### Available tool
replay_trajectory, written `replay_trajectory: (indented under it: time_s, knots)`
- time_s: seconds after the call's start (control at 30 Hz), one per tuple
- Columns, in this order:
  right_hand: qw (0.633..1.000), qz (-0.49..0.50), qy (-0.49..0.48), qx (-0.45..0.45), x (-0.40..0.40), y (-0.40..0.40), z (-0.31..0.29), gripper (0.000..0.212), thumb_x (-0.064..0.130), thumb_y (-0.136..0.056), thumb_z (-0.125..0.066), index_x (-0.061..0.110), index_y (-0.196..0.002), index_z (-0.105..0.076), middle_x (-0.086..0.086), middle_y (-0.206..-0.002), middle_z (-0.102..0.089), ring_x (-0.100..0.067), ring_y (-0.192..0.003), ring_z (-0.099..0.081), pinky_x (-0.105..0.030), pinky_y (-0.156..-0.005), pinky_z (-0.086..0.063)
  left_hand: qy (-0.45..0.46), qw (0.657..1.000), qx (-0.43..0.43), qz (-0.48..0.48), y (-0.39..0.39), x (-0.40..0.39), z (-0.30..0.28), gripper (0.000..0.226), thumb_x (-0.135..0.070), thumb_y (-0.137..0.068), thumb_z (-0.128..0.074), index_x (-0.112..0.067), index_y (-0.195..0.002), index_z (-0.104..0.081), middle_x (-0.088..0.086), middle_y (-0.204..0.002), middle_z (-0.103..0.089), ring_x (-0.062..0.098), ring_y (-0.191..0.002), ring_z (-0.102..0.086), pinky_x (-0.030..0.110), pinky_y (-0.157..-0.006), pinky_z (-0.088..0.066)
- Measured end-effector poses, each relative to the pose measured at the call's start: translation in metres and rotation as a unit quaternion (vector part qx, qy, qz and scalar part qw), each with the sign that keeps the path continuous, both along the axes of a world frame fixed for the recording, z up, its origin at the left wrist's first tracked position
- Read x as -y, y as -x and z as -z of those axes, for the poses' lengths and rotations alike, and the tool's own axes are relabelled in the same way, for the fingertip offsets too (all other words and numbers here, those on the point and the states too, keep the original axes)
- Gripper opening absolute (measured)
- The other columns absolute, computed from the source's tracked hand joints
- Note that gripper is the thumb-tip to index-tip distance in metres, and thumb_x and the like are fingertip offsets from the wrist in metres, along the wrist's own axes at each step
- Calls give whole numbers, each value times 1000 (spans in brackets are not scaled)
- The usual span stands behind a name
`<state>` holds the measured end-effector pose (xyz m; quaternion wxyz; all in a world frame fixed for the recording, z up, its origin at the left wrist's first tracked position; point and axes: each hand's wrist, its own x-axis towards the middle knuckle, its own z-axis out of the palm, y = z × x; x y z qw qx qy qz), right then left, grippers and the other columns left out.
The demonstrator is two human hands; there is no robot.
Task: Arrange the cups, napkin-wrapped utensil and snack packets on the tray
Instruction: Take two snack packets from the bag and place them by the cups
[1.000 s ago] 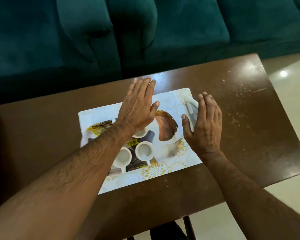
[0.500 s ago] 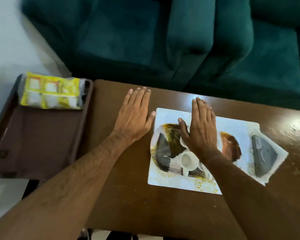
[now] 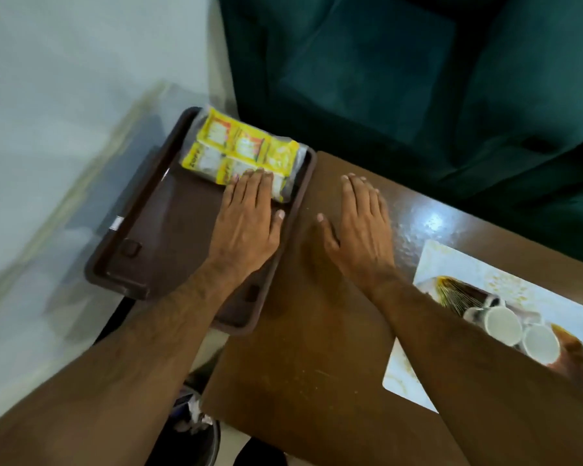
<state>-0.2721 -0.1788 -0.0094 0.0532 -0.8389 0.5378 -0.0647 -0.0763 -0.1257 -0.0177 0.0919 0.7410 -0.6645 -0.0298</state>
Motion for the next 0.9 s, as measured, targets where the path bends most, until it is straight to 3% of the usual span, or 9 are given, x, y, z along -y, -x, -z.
replay_trajectory:
  time_s: [0.23, 0.4, 0.6, 0.73, 0.9]
  knots:
    - [999, -36, 8, 12, 17, -92, 14, 67, 37, -95, -56, 0, -148, -41, -22, -150, -47, -38, -140, -43, -52, -120, -33, -11, 998, 27, -58, -85, 11, 27, 70, -33, -96, -52, 0, -153, -31, 22, -157, -39, 35, -149, -35, 51, -128, -19]
    - [996, -74, -21, -52, 22, -125, 34, 74, 32, -92, -62, 2, -153, -32, -19, -155, -39, -36, -146, -35, -52, -121, -30, -28, 998, 53, -26, -115, 20, 46, 78, -27, -94, -60, -1, -157, -22, 22, -161, -33, 36, -153, -28, 50, -129, -19]
    - [996, -52, -25, -70, 23, -141, 50, 84, 33, -87, -73, 5, -154, -30, -24, -153, -36, -43, -144, -34, -55, -119, -33, -52, 998, 33, -23, -126, 31, 61, 85, -27, -96, -66, -2, -159, -16, 23, -163, -25, 37, -154, -25, 54, -126, -26]
    - [993, -45, -20, -105, 26, -148, 49, 85, 26, -83, -72, 9, -154, -28, -23, -148, -37, -41, -136, -38, -53, -105, -43, -45, 998, 14, -36, -128, 36, 60, 76, -19, -95, -66, -3, -154, -22, 23, -160, -28, 39, -154, -22, 59, -123, -29]
    - [997, -36, -27, -67, 32, -154, 43, 89, -1, -67, -65, 13, -150, -34, -18, -140, -40, -38, -123, -42, -52, -88, -50, 21, 996, -69, -54, -128, 39, 56, 63, -8, -94, -68, -4, -147, -35, 20, -151, -37, 33, -146, -34, 43, -121, -38]
